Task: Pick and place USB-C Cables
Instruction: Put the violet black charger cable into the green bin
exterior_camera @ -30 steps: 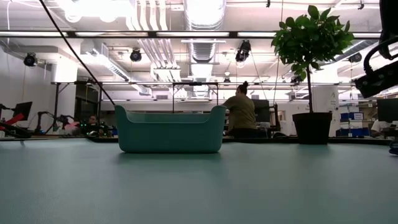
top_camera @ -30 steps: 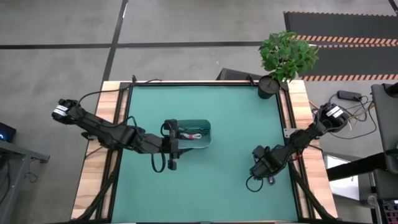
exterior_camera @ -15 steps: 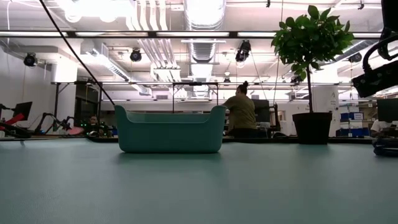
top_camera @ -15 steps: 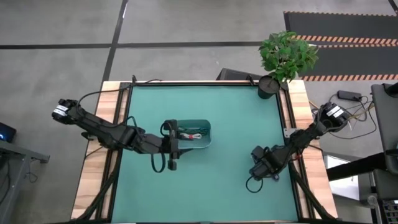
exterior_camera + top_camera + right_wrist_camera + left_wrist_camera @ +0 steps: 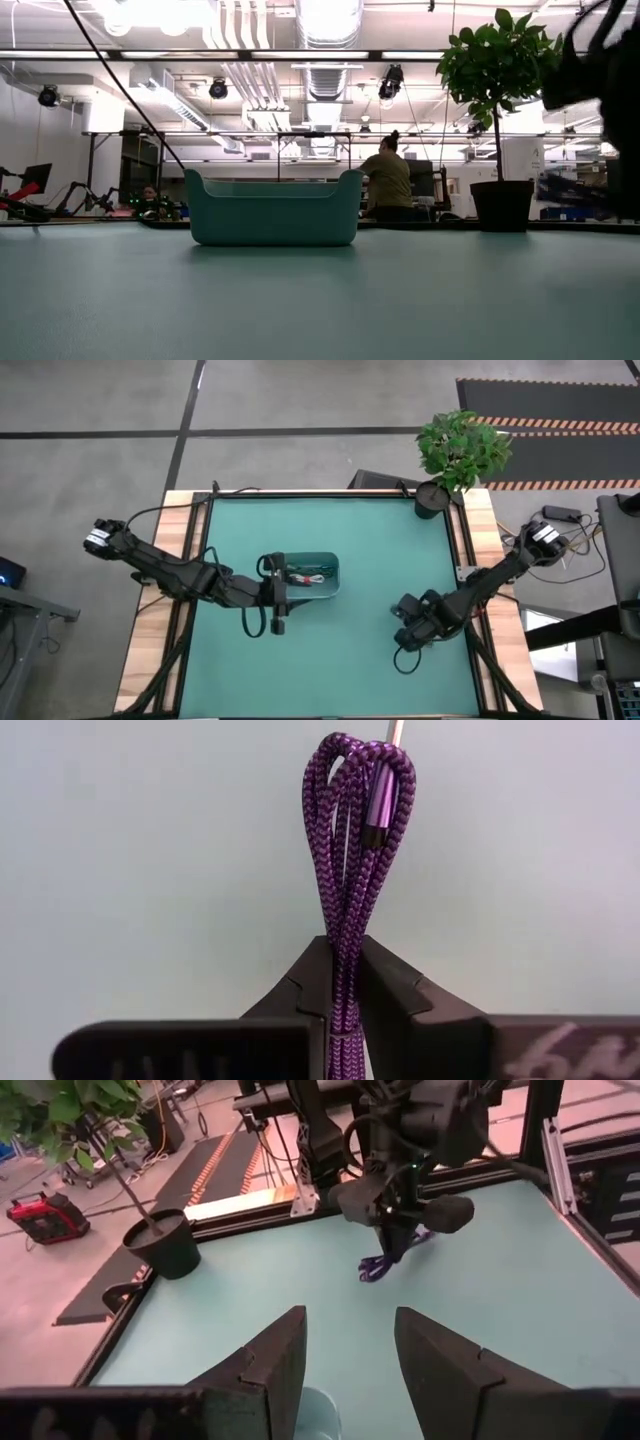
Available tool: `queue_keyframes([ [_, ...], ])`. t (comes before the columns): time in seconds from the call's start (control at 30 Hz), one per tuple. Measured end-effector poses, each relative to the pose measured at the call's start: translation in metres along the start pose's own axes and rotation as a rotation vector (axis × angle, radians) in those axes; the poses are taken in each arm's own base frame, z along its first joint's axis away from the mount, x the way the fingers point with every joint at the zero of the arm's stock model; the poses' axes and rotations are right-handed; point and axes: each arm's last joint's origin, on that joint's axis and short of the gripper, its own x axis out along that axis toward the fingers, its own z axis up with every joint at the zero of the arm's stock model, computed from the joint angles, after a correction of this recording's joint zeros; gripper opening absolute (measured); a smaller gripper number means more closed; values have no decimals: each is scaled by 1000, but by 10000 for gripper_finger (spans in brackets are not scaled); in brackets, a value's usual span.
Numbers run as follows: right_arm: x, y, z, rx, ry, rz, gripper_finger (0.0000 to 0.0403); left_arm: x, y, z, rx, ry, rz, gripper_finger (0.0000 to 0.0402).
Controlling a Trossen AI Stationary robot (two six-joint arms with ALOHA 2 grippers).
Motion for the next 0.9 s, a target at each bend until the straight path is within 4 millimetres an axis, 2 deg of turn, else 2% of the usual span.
queue_keyframes([
  [0.27, -23, 16, 17, -161, -367, 193, 22, 0, 0, 1, -68, -14, 0, 139],
  [0.5, -36, 32, 30, -325, -658, 239, 22, 1, -1, 4, -109, -89, 0, 139],
  [0.9, -67, 56, 48, -571, -1024, 359, 22, 5, -6, -16, -199, -264, -20, 139],
])
